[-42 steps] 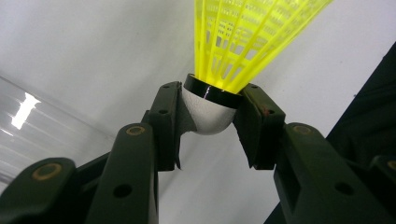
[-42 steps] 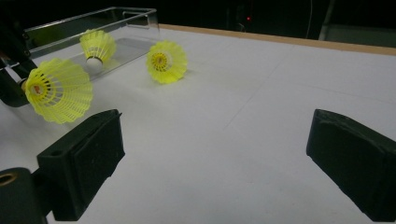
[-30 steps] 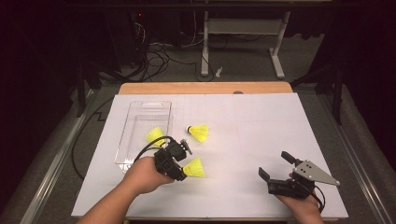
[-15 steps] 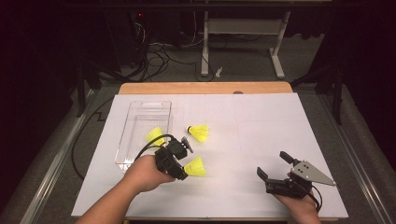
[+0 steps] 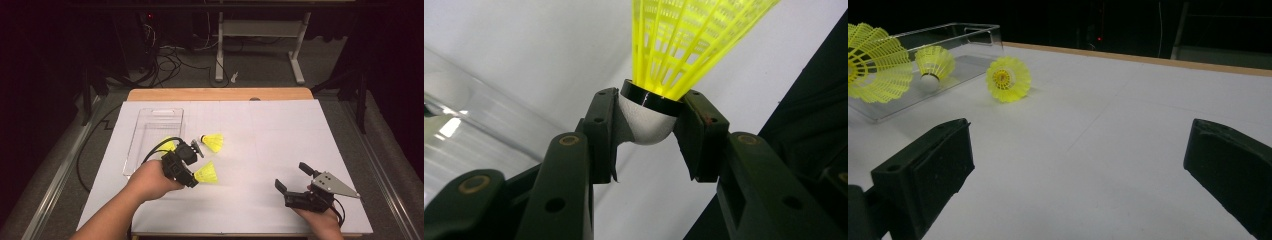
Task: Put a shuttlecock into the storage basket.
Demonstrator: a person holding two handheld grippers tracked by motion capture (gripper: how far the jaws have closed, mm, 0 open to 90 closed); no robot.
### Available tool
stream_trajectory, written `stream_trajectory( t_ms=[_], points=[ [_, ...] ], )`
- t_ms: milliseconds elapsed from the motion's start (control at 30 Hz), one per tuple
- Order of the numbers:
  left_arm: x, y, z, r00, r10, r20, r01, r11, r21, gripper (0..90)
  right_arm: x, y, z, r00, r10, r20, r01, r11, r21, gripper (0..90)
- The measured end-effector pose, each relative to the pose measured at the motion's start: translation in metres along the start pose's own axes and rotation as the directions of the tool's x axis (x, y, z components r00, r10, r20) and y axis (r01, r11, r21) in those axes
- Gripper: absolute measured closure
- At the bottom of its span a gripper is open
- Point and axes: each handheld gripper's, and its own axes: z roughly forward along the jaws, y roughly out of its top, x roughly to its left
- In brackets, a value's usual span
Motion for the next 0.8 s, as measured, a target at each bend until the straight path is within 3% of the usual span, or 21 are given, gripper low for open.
stream_trajectory(
  t_ms=[500, 800],
  points=[
    [0.011, -0.001, -0.028, 0.9997, -0.024, -0.003, 0.024, 0.9997, -0.007, 62.7, 0.0, -0.001, 0.001, 1.0, 0.008, -0.005, -0.008, 1.0, 0.011, 0.3],
    [0.026, -0.01, -0.042, 0.9975, -0.067, -0.024, 0.066, 0.9976, -0.022, 62.7, 0.0, -0.001, 0.003, 0.9999, 0.007, -0.007, -0.007, 1.0, 0.02, 0.3]
  ],
)
